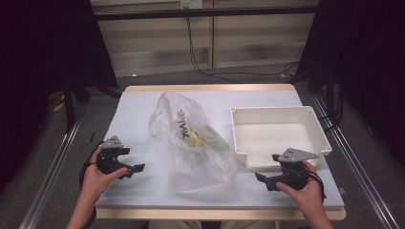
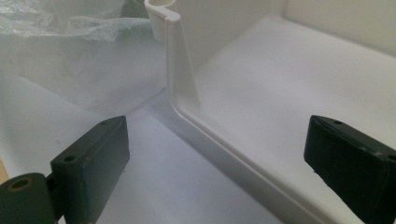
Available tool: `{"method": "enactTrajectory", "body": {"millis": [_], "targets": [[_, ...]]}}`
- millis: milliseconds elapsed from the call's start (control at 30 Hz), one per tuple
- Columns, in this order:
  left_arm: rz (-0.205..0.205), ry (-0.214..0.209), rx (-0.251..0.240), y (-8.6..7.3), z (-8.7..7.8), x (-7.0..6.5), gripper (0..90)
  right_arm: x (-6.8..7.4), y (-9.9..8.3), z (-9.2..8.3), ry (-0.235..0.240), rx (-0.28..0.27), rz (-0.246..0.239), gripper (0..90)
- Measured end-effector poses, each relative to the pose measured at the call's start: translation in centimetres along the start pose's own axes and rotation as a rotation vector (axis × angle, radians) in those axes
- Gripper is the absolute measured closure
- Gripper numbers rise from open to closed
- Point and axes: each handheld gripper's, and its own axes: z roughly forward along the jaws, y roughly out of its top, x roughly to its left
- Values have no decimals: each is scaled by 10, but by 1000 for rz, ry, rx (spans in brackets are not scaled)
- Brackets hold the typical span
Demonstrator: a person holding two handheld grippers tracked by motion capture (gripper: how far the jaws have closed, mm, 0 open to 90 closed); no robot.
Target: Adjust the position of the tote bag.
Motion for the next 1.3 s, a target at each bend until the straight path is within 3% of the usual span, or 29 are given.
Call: {"method": "enactTrajectory", "body": {"millis": [267,467,667,833,1000,1300], "targets": [[50,6,20,9,7,0,13,2,-1,1,6,7,-6,69],[30,15,12,14,11,3,14,2,-2,1,4,9,2,69],[55,-16,18,19,19,-1,16,3,-2,1,6,12,3,69],[71,-15,34,22,21,-4,26,4,-1,1,8,9,6,74],[83,-3,33,23,20,-7,39,16,5,-1,43,-14,-19,123],[79,0,29,26,20,-2,70,32,11,8,113,7,-67,178]]}}
